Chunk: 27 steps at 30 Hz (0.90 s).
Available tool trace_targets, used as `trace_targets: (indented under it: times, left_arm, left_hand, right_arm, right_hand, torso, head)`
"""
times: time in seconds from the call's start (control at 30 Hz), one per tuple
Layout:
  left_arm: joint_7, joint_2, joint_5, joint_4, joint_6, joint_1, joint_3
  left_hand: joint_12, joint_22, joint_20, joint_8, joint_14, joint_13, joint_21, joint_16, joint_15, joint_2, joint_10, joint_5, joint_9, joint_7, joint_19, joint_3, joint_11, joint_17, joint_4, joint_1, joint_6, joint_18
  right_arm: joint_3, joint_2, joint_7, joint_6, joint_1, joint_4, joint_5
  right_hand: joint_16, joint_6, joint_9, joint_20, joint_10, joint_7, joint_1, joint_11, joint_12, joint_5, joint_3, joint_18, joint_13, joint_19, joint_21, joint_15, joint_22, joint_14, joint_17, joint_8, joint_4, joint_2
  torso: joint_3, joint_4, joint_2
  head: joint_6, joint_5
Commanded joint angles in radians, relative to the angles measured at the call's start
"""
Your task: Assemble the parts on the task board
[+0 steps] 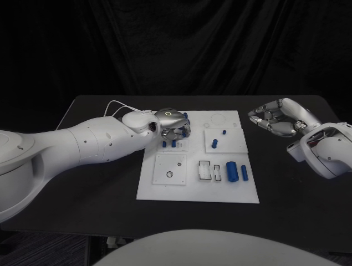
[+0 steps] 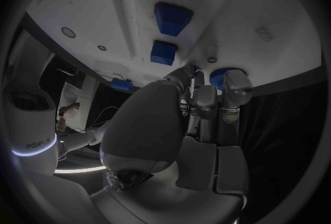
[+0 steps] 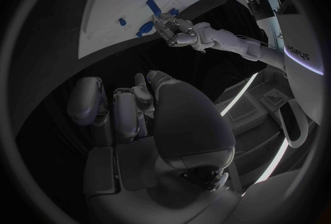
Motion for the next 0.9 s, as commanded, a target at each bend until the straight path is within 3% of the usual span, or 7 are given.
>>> trace_targets:
  times: [0.03,0.2,0.3,0.47,0.63,0.83,0.9]
  left_arm:
    - [-0.007,-0.011,-0.003,0.013,-0.055,-0.002,0.000]
    - [-0.012,-0.044,-0.003,0.053,-0.076,0.001,0.003]
    - [-0.015,-0.073,-0.003,0.088,-0.085,0.012,0.006]
    - [-0.019,-0.125,-0.004,0.151,-0.095,0.048,0.009]
    - [-0.032,-0.183,-0.004,0.208,-0.070,0.069,0.009]
    - [-0.052,-0.224,-0.003,0.238,-0.031,0.074,0.002]
    - [-0.056,-0.234,-0.003,0.242,-0.022,0.072,0.001]
  left_hand:
    - [0.006,0.047,0.000,0.005,0.011,0.005,0.007,0.002,0.000,-0.004,0.009,0.003,0.002,0.001,0.009,0.008,0.000,-0.001,0.000,0.010,0.012,-0.009]
    - [0.004,0.049,-0.001,0.002,0.010,0.007,0.007,-0.002,-0.001,-0.013,0.016,0.005,0.001,0.001,0.011,0.008,0.001,-0.009,-0.002,0.007,0.013,-0.009]
    - [0.003,0.051,-0.002,0.002,0.012,0.007,0.010,-0.001,-0.001,-0.016,0.020,0.006,0.001,0.003,0.012,0.009,0.001,-0.008,-0.003,0.007,0.015,-0.010]
    - [0.002,0.052,-0.002,0.003,0.013,0.008,0.006,-0.006,-0.001,-0.020,0.035,0.005,0.001,0.005,0.013,0.015,0.000,-0.015,-0.005,0.006,0.025,-0.009]
    - [-0.001,0.050,-0.002,0.000,0.008,0.008,-0.004,-0.011,0.000,-0.022,0.036,0.001,0.000,0.003,0.009,0.016,-0.001,-0.025,-0.004,0.002,0.023,-0.008]
    - [-0.015,0.059,-0.002,-0.006,0.023,0.005,0.012,0.001,0.000,-0.025,0.030,-0.014,-0.002,0.003,0.018,0.019,0.000,-0.001,0.001,-0.008,0.019,-0.012]
    - [-0.017,0.060,-0.001,-0.006,0.023,0.004,0.013,0.001,0.000,-0.024,0.031,-0.021,-0.002,0.003,0.019,0.020,0.000,-0.002,0.003,-0.011,0.020,-0.012]
  right_arm:
    - [0.001,0.000,-0.011,0.007,-0.004,0.000,-0.004]
    - [0.001,-0.001,-0.013,0.007,-0.004,0.000,-0.004]
    - [0.001,-0.001,-0.015,0.007,-0.004,0.001,-0.004]
    - [0.001,-0.003,-0.018,0.008,-0.004,-0.001,-0.004]
    - [0.001,-0.002,-0.021,0.010,-0.004,-0.001,-0.004]
    - [0.001,-0.003,-0.023,0.014,-0.004,-0.002,-0.004]
    - [0.001,-0.003,-0.023,0.015,-0.004,-0.002,-0.004]
  right_hand:
    - [-0.003,0.009,-0.001,0.000,0.003,0.000,0.006,-0.001,0.001,0.003,0.005,0.014,-0.001,0.004,-0.003,0.004,0.140,0.002,0.003,-0.003,0.001,-0.003]
    - [-0.004,0.008,-0.001,0.000,0.001,0.000,0.006,-0.001,0.000,0.003,0.005,0.015,-0.003,0.003,-0.006,0.004,0.139,0.002,0.002,-0.003,0.001,-0.002]
    - [-0.005,0.008,-0.001,0.000,0.001,0.000,0.006,-0.001,0.000,0.003,0.006,0.015,-0.003,0.003,-0.006,0.004,0.139,0.001,0.002,-0.003,0.001,-0.002]
    - [-0.006,0.008,-0.001,0.000,0.000,0.000,0.006,-0.001,0.000,0.003,0.006,0.015,-0.004,0.003,-0.006,0.004,0.139,0.001,0.001,-0.004,0.001,-0.002]
    - [-0.006,0.008,-0.001,0.000,0.000,0.000,0.005,-0.001,-0.001,0.003,0.006,0.015,-0.005,0.003,-0.006,0.004,0.139,0.001,0.000,-0.004,0.002,-0.002]
    - [-0.007,0.008,-0.001,0.000,-0.002,0.000,0.005,-0.001,-0.002,0.003,0.006,0.015,-0.006,0.003,-0.008,0.004,0.139,0.000,0.000,-0.004,0.002,-0.002]
    - [-0.007,0.008,-0.001,0.000,-0.002,0.000,0.005,-0.001,-0.002,0.003,0.006,0.015,-0.006,0.003,-0.008,0.004,0.139,0.000,0.000,-0.004,0.002,-0.002]
  torso:
    - [0.0001,0.0019,0.000]
    - [0.0007,0.0049,0.000]
    - [0.0003,0.0050,0.000]
    - [0.0000,0.0049,-0.001]
    - [0.0005,0.0047,-0.001]
    - [0.0013,0.0029,0.000]
    - [0.0011,0.0060,-0.001]
  head:
    - [0.000,-0.004]
    - [0.000,-0.008]
    - [0.000,-0.010]
    - [0.000,-0.007]
    - [0.000,-0.007]
    - [0.000,0.001]
    - [0.000,0.001]
